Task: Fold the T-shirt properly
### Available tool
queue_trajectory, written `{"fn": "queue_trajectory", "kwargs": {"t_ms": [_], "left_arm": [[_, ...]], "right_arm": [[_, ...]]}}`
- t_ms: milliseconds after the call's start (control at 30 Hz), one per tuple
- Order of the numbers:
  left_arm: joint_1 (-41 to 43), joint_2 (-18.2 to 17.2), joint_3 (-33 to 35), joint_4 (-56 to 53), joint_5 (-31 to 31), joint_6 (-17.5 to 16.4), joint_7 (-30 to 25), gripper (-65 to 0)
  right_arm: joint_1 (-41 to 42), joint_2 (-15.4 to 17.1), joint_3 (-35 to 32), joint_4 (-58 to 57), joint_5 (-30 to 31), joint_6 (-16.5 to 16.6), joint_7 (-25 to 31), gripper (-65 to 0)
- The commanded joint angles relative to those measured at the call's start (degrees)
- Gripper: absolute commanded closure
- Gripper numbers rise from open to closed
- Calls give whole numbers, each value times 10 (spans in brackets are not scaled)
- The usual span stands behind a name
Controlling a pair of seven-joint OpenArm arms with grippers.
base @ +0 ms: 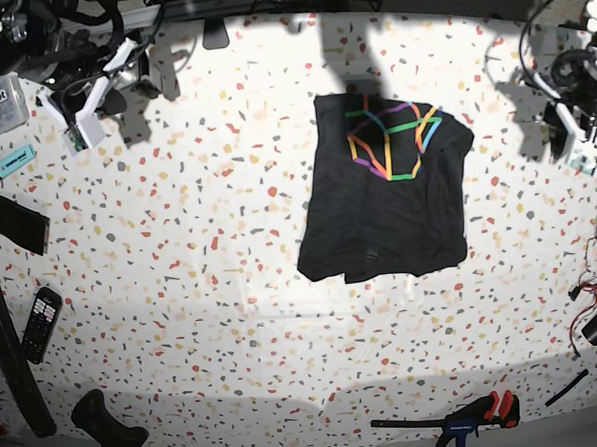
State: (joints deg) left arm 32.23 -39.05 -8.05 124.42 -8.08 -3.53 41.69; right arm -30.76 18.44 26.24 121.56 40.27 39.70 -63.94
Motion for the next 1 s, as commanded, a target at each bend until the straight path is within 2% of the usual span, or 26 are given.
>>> {"fn": "queue_trajectory", "kwargs": {"t_ms": [0,100,300,333,433,533,667,800,900,967], "left_arm": [[0,-6,-4,0,-9,-7,-13,-232],[0,-6,-4,-13,-30,-21,-13,-232],[0,8,-4,-13,-30,-22,-22,-232],[2,13,-4,-13,-30,-24,-20,-232],[11,30,-4,-14,-45,-61,-18,-232],[9,50,-4,-30,-83,-64,-6,-232],[-1,78,-6,-78,-69,-73,-9,-232],[-10,82,-7,-112,-64,-72,-9,-232],[-5,82,-7,-114,-66,-71,12,-232],[18,82,-9,-111,-64,-56,14,-232]], "right_arm": [[0,6,4,10,7,3,10,-370],[0,6,4,10,7,3,10,-370],[0,6,4,10,7,3,11,-370],[-1,6,4,10,7,3,11,-370],[0,6,4,10,7,3,17,-370],[0,6,4,10,7,3,30,-370],[2,6,4,10,7,3,35,-370],[3,14,4,10,7,3,31,-370],[2,20,4,10,7,3,-3,-370],[-9,21,5,10,9,3,-24,-370]]}}
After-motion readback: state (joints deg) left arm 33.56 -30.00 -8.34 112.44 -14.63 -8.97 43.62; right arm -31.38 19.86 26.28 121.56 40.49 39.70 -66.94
